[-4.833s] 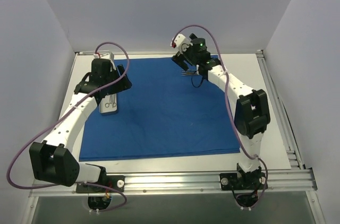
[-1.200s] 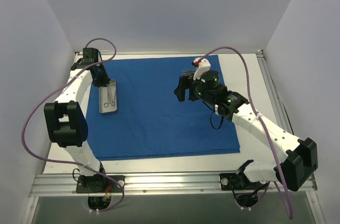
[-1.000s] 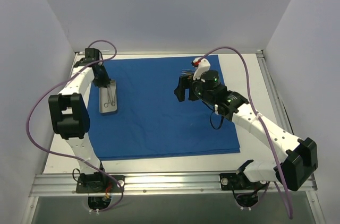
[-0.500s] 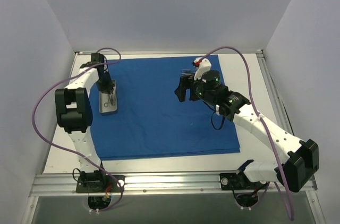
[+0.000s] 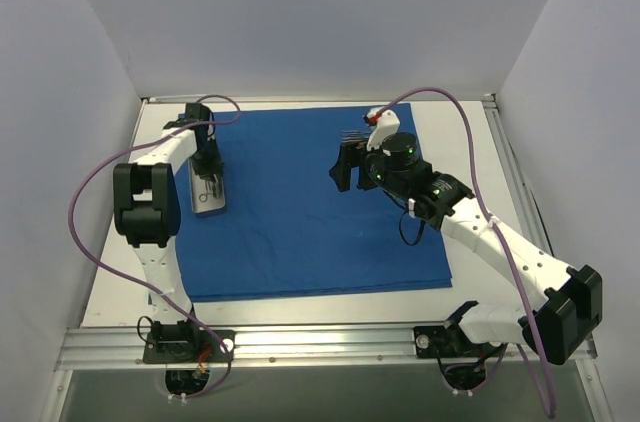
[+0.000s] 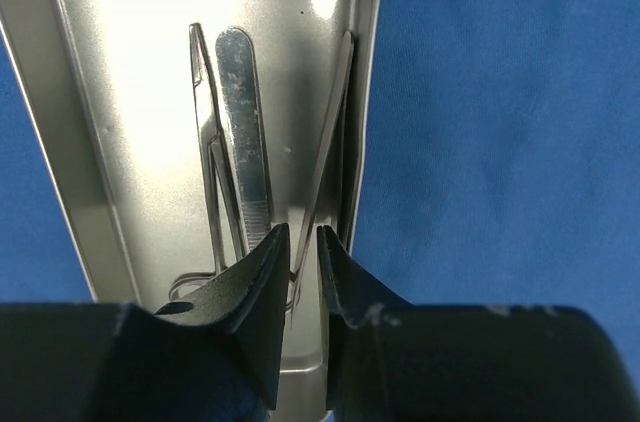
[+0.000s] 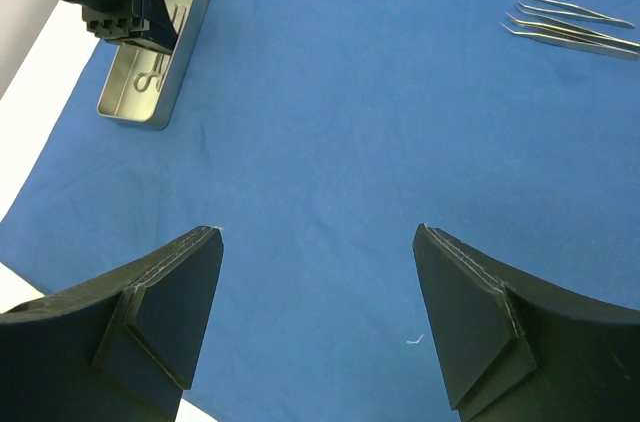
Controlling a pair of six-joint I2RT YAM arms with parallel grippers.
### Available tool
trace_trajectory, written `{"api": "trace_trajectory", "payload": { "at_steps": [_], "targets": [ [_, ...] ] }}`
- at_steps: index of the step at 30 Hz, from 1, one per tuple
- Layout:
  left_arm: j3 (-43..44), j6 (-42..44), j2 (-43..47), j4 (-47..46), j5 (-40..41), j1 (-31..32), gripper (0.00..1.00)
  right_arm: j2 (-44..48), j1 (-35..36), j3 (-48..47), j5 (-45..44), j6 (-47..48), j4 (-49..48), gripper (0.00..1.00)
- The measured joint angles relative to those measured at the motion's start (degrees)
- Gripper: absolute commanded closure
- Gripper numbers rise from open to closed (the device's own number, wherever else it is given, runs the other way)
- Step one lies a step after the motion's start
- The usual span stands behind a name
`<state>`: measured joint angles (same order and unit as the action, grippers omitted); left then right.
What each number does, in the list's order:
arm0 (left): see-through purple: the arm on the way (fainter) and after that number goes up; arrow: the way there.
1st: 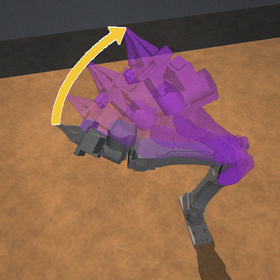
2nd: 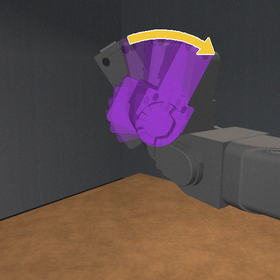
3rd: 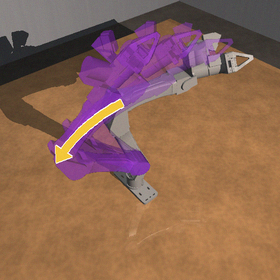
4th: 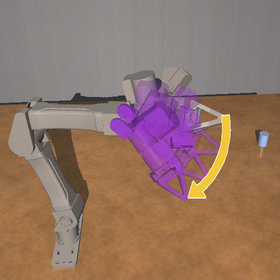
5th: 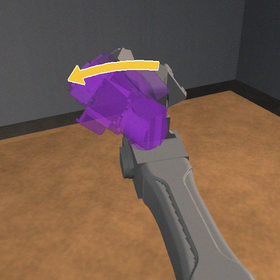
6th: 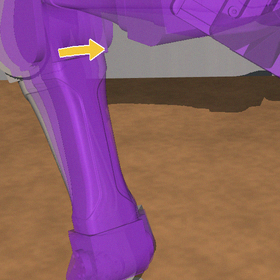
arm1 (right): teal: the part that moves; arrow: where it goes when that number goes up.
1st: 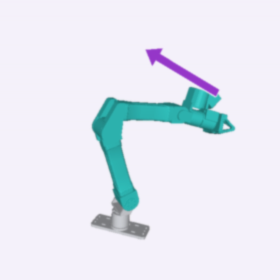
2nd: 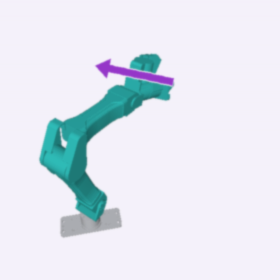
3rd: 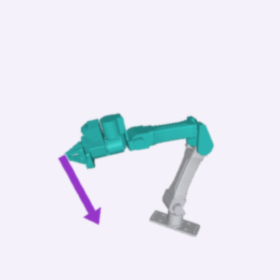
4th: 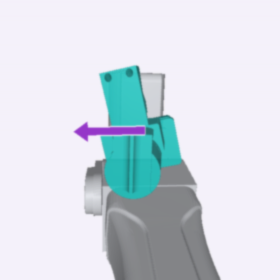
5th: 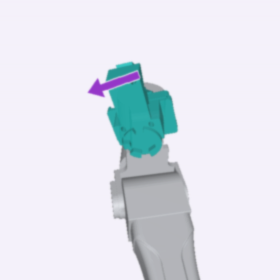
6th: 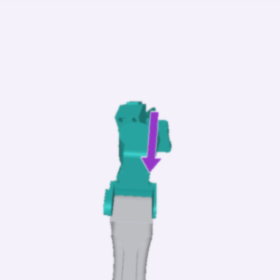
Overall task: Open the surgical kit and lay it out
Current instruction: Pick up the medical item from the container.
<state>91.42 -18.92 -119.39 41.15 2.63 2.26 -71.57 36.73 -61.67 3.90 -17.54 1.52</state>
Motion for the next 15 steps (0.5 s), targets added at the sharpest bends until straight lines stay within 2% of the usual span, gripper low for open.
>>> {"api": "trace_trajectory", "payload": {
  "at_steps": [8,11,15],
  "targets": [
    [0.2,0.0,-1.6,0.0,1.2,0.0,0.75,0.2,0.0,0.0,0.0,0.0,0.0,0.21],
    [0.4,0.0,-1.8,0.0,1.5,0.0,0.79,0.6,0.0,0.1,0.0,0.0,0.0,0.21],
    [0.6,0.0,-2.0,0.1,1.8,0.0,0.95,1.4,0.0,0.1,0.0,0.0,0.0,0.2]
  ]
}}
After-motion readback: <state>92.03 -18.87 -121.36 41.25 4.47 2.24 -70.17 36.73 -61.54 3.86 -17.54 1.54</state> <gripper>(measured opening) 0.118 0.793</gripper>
